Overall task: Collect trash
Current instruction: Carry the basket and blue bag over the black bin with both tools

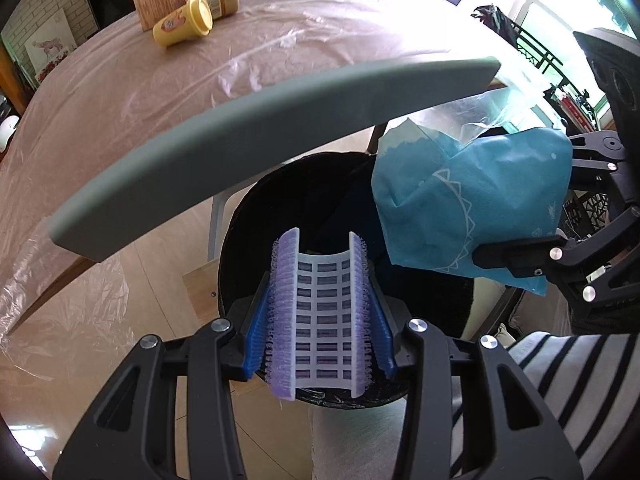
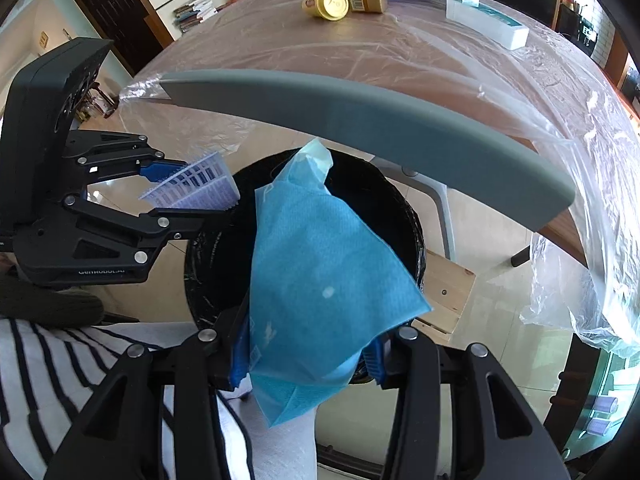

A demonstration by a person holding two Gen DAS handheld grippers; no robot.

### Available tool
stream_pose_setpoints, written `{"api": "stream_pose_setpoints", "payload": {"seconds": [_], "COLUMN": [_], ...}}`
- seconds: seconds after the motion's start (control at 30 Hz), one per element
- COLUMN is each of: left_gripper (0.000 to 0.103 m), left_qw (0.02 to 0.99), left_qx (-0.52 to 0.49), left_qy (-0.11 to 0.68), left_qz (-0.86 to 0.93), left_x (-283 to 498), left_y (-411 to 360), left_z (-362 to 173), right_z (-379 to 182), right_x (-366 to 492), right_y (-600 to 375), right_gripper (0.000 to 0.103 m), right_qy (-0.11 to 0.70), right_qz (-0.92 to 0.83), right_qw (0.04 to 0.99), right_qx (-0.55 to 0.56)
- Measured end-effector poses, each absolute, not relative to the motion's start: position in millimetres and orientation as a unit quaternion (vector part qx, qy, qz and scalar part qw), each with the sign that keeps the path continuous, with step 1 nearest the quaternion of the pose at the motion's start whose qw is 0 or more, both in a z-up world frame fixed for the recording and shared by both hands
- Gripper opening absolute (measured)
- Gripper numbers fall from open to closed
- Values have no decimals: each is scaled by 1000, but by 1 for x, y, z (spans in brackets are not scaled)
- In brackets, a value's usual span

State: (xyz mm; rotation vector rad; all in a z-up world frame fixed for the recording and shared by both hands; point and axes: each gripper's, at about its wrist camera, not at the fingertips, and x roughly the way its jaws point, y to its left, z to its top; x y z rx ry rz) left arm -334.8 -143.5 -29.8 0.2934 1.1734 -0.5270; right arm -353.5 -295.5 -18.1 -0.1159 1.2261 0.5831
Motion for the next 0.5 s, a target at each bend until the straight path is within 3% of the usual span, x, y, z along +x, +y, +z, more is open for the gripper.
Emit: {"api": "stream_pose_setpoints", "payload": {"seconds": [0.5], "left_gripper": [45], "left_qw": [780], "left_qx": [154], "left_qy": [557], "left_qz": [-240], "left_x": [-325], "left_y": [-162], "left_z": [-54], "right_z": [-43], "right_x": [-346], "right_y": [-289], "right_gripper": [44], "right_qy": [582], "right_qz": [241], "right_qw": [774], "right_qx": [-69]}}
